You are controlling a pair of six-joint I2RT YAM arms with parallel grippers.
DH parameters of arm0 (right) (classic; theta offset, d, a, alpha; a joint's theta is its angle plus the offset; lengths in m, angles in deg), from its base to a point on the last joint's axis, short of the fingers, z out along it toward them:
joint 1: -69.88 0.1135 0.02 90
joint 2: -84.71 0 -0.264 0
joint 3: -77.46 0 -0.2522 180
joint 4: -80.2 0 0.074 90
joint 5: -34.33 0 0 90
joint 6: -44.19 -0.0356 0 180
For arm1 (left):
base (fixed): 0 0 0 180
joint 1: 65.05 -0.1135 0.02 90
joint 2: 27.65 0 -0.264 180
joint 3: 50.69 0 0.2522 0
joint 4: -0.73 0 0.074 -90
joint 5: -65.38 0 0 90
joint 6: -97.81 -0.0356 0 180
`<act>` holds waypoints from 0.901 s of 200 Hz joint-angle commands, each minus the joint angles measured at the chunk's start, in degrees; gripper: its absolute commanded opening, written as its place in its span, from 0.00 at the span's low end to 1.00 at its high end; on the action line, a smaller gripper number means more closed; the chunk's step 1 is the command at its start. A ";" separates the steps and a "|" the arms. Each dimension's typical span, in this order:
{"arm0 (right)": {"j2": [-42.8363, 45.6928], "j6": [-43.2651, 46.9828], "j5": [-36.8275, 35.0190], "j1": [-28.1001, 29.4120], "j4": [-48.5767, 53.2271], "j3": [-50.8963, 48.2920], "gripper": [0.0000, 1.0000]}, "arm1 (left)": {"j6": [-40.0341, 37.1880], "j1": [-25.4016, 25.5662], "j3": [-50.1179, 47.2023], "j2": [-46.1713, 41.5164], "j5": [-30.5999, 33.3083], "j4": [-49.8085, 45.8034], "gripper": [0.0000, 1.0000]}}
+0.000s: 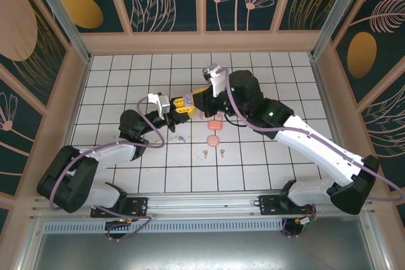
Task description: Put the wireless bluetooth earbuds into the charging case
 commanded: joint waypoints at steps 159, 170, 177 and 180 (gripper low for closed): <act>1.26 -2.97 -1.26 -0.47 -4.76 -3.74 0.14 | 0.82 0.29 0.97 -0.32 0.37 3.93 0.00; 0.80 -2.97 -1.09 -0.47 -4.85 -3.51 0.13 | 0.82 0.31 0.88 -0.39 0.29 3.93 0.00; 0.65 -2.97 -0.92 -0.45 -4.91 -3.42 0.13 | 0.86 0.24 0.89 -0.48 0.29 3.93 0.00; 0.45 -2.97 -0.83 -0.44 -4.88 -3.38 0.13 | 0.86 0.23 0.89 -0.46 0.26 3.93 0.00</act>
